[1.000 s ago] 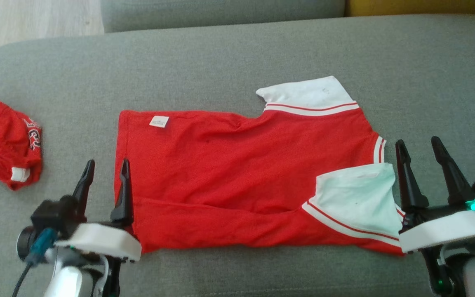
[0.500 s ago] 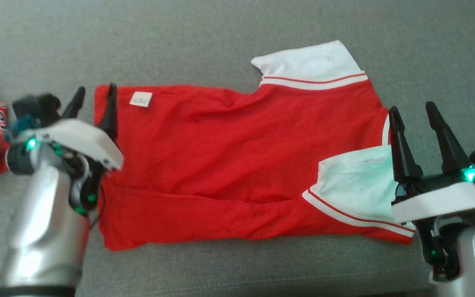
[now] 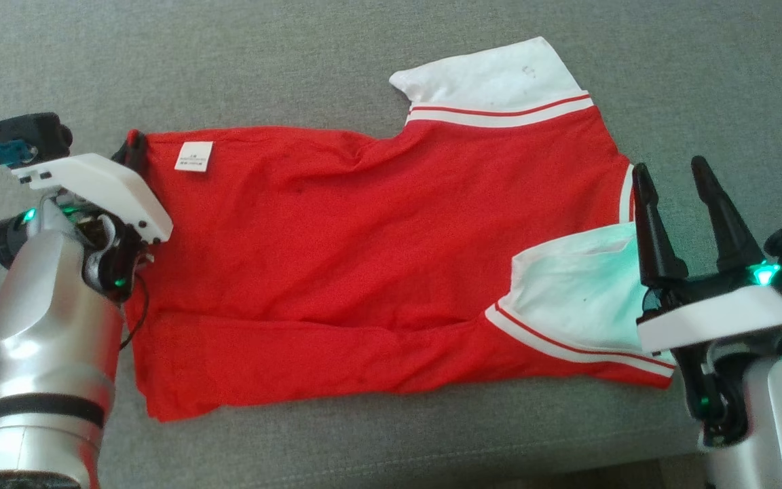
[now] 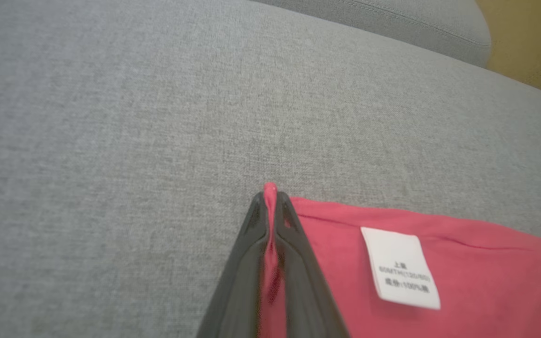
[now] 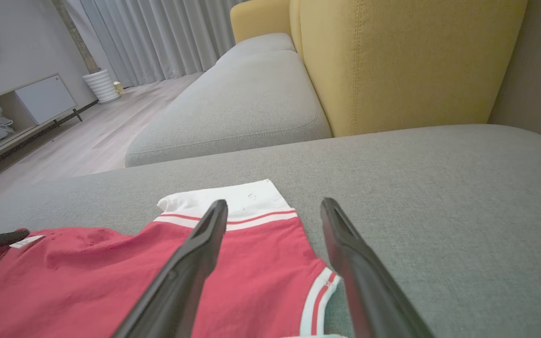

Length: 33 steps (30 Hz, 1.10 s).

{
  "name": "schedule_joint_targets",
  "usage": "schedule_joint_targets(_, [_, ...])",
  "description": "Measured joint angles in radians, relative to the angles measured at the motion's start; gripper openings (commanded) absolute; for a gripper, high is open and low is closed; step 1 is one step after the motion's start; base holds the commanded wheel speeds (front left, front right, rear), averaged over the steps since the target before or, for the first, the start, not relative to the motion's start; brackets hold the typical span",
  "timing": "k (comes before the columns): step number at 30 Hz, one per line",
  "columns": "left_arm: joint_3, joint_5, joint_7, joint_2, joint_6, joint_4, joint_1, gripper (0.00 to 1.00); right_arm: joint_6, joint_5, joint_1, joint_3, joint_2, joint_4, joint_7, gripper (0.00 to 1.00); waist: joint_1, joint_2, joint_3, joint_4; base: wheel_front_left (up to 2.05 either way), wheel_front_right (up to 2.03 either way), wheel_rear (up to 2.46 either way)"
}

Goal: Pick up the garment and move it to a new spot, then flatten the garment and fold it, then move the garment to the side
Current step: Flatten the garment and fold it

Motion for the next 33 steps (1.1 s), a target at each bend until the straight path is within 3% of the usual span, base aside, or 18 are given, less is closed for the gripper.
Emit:
schedule_joint_targets(9, [-0.025, -0.004, -0.080, -0.016, -0.027, 0.053, -0.028, 0.00, 0.000, 0.036, -0.130, -0.020, -0.048, 0.089, 0.006, 1.00, 0.0000, 0.0000, 0.008, 0.020, 0.00, 0.00, 0.00])
schedule_joint_targets(17, [-0.065, 0.004, -0.132, -0.075, -0.044, 0.077, -0.088, 0.00, 0.000, 0.100, -0.406, -0.011, -0.156, 0.334, 0.054, 1.00, 0.0000, 0.0000, 0.030, 0.079, 0.00, 0.00, 0.00])
schedule_joint_targets(22, [-0.082, 0.005, -0.169, -0.100, -0.045, 0.090, -0.130, 0.00, 0.000, 0.134, -0.587, 0.077, -0.201, 0.539, 0.119, 1.00, 0.0001, 0.0000, 0.056, 0.117, 0.00, 0.00, 0.00])
schedule_joint_targets(27, [-0.095, 0.005, -0.186, -0.115, -0.053, 0.109, -0.147, 0.00, 0.000, 0.163, -0.671, 0.189, -0.225, 0.718, 0.189, 1.00, 0.0001, 0.0000, 0.077, 0.145, 0.00, 0.00, 0.00])
schedule_joint_targets(33, [-0.113, -0.007, -0.207, -0.124, -0.059, 0.131, -0.151, 0.00, 0.000, 0.248, -0.706, 0.312, -0.248, 0.796, 0.246, 1.00, -0.0001, 0.0000, 0.083, 0.154, 0.00, 0.00, 0.00])
